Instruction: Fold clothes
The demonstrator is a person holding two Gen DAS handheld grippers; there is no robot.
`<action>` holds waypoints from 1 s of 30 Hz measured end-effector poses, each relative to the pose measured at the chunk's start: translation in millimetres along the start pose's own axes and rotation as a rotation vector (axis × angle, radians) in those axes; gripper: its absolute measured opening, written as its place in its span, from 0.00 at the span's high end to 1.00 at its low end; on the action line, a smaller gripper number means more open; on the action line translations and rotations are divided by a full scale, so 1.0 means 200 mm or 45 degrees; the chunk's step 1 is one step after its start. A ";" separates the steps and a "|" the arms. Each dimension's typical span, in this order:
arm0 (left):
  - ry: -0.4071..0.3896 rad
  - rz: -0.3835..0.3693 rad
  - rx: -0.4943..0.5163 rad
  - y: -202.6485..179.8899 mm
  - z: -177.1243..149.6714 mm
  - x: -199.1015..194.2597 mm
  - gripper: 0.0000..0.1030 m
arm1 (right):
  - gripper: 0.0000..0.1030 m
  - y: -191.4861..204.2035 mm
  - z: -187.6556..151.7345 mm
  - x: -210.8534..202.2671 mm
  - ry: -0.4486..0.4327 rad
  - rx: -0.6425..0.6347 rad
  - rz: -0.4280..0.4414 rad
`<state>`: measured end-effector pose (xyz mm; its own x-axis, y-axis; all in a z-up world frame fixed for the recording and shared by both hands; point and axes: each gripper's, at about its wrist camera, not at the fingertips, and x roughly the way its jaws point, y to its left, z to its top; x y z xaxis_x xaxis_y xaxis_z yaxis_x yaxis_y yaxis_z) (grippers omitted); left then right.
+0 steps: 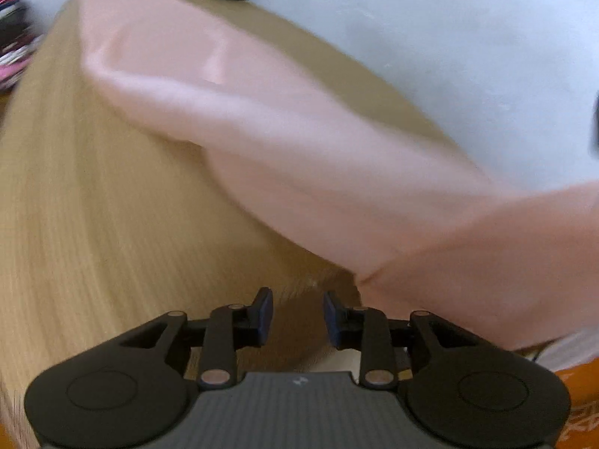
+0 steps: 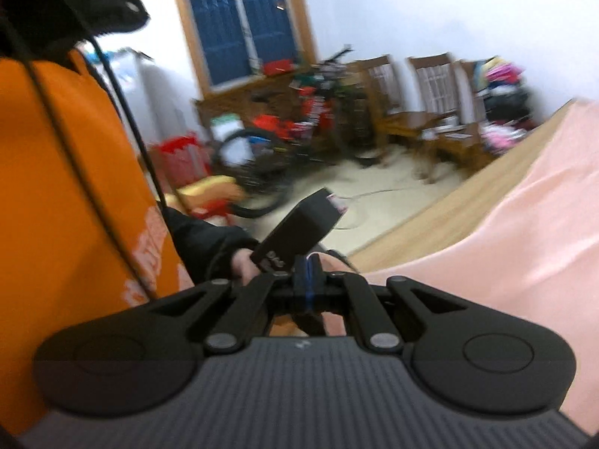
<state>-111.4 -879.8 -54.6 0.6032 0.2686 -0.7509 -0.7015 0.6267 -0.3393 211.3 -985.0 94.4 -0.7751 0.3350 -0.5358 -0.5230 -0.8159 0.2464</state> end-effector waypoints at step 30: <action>0.101 0.388 0.094 -0.17 -0.34 -0.19 0.66 | 0.34 -0.39 -1.23 -0.25 -0.210 1.252 -1.053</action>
<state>-137.0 -960.7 -53.3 0.3360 0.3964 -0.8544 -0.8143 0.5782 -0.0520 377.8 -1053.5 -95.9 -0.0958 0.6818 -0.7253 -0.8499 0.3232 0.4161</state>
